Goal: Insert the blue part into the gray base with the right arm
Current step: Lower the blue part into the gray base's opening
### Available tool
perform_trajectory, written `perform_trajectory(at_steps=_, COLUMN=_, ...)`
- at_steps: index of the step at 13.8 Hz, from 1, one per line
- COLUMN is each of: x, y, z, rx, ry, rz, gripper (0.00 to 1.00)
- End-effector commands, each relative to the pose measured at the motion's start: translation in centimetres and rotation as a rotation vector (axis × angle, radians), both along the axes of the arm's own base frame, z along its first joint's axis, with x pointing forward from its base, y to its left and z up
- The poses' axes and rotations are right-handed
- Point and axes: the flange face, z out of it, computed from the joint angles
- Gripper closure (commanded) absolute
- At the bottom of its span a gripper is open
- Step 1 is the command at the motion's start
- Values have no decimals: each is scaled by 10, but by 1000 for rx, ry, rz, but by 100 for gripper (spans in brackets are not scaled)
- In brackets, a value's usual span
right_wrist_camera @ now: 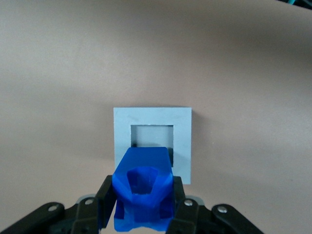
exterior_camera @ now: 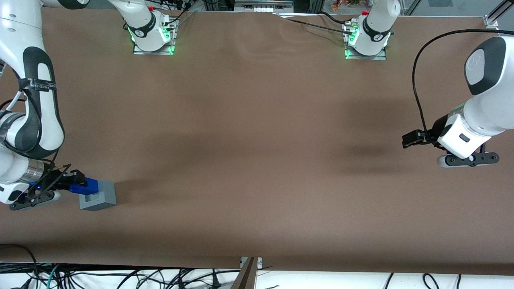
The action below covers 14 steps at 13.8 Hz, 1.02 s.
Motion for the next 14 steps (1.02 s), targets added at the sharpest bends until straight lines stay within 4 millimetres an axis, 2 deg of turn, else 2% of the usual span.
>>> perform_trajectory(at_steps=1, x=7, y=2, z=-13, rx=12, ry=42, rz=-4, gripper=63)
perform_trajectory(at_steps=14, x=11, y=3, z=-2, rx=-25, ry=28, rz=16, gripper=63)
